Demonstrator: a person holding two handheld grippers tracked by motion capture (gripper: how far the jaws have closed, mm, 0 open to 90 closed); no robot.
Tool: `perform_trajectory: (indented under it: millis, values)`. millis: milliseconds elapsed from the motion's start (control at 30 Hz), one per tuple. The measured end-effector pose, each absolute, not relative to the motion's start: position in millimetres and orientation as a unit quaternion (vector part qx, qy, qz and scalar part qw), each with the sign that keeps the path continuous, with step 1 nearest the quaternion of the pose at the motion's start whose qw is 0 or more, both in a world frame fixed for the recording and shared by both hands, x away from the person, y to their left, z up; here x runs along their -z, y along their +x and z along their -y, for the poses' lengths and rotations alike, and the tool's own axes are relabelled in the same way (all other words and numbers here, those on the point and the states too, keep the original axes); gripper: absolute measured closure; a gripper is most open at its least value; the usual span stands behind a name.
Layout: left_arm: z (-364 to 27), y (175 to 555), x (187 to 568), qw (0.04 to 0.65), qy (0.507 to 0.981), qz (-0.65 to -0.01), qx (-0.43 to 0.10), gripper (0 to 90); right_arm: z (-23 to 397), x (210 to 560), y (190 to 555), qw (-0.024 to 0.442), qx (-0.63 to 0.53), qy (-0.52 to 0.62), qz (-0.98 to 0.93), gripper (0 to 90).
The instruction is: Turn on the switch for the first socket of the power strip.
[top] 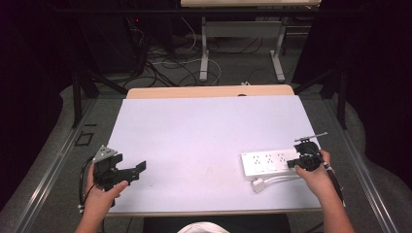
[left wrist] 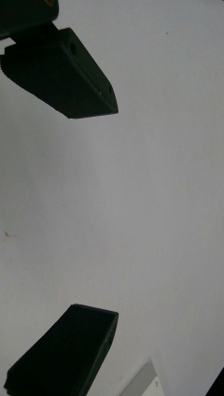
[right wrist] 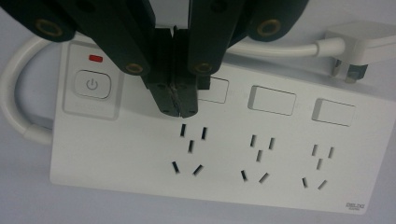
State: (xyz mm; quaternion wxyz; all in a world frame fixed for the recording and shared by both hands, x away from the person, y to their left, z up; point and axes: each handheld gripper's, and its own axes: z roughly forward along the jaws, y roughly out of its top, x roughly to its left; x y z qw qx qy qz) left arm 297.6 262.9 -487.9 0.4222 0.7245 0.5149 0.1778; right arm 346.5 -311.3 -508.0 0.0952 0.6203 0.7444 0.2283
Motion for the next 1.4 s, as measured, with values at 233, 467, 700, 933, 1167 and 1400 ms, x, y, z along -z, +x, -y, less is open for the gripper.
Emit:
perform_trajectory:
  millis: [233, 467, 700, 933, 1167, 1400]
  values:
    - [-262.8, 297.6, 488.2, 0.421, 0.725, -0.516, -0.177, 3.1, 311.9, 508.3, 346.8, 0.095, -0.23, 0.618, -0.746, 90.0]
    - [-262.1, 298.0, 488.7, 0.423, 0.723, -0.517, -0.176, 3.2, 313.4, 508.6, 346.8, 0.094, -0.231, 0.616, -0.748, 90.0]
    - [-262.2, 298.1, 488.9, 0.421, 0.726, -0.515, -0.175, 3.2, 313.8, 508.8, 346.7, 0.09, -0.234, 0.621, -0.743, 90.0]
    - [-261.7, 298.2, 489.2, 0.42, 0.726, -0.515, -0.176, 3.2, 314.5, 509.4, 346.9, 0.091, -0.234, 0.619, -0.745, 90.0]
    - [-261.7, 298.3, 489.4, 0.419, 0.726, -0.516, -0.174, 3.2, 315.1, 511.2, 347.4, 0.087, -0.231, 0.619, -0.746, 90.0]
    - [-261.3, 298.4, 489.9, 0.419, 0.727, -0.515, -0.176, 3.2, 314.9, 511.4, 347.2, 0.09, -0.231, 0.62, -0.745, 90.0]
